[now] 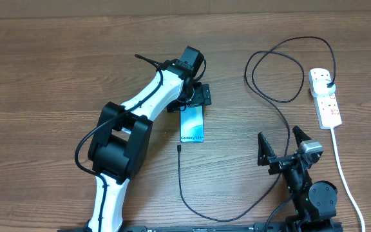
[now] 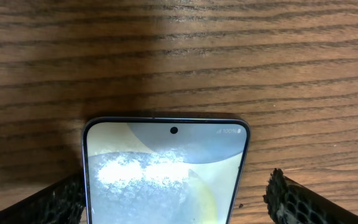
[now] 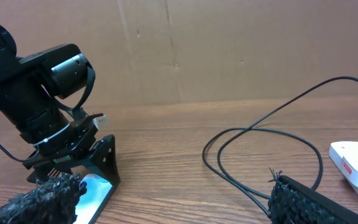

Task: Plug charger to phone and switch on socket
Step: 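Raise the right arm and move the right gripper toward the cable plug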

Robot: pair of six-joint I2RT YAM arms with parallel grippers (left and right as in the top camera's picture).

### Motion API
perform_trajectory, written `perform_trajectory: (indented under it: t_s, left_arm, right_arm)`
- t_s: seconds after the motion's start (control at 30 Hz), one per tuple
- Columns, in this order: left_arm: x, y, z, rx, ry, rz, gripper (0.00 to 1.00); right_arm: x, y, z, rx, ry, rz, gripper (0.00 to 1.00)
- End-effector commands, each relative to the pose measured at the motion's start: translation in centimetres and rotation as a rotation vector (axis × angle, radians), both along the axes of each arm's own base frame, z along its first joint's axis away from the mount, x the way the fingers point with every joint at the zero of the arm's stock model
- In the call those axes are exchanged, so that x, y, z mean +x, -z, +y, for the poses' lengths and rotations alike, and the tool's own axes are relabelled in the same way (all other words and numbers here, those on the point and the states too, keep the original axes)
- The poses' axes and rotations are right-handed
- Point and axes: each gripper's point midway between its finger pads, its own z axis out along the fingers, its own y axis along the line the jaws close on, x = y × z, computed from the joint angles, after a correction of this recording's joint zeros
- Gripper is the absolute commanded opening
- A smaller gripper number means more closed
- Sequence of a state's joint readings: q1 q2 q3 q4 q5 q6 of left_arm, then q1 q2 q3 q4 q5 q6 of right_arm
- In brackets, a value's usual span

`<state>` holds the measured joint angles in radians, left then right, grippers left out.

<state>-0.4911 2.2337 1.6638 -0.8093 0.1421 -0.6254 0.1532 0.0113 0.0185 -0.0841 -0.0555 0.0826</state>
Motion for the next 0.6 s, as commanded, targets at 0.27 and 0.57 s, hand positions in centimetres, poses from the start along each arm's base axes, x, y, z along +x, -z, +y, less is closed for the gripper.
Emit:
perform_trajectory:
  t_s: [0.27, 0.57]
  left_arm:
    - [-6.2, 9.7, 2.5, 0.113, 0.028, 0.265, 0.97]
    - [-6.7, 9.6, 2.7, 0.123, 0.027, 0.283, 0.96]
  right_arm:
    - [-0.2, 0.2, 0.9, 0.213, -0.046, 0.054, 1.00]
    - [-1.5, -0.5, 3.0, 0.236, -0.172, 0.119, 1.00]
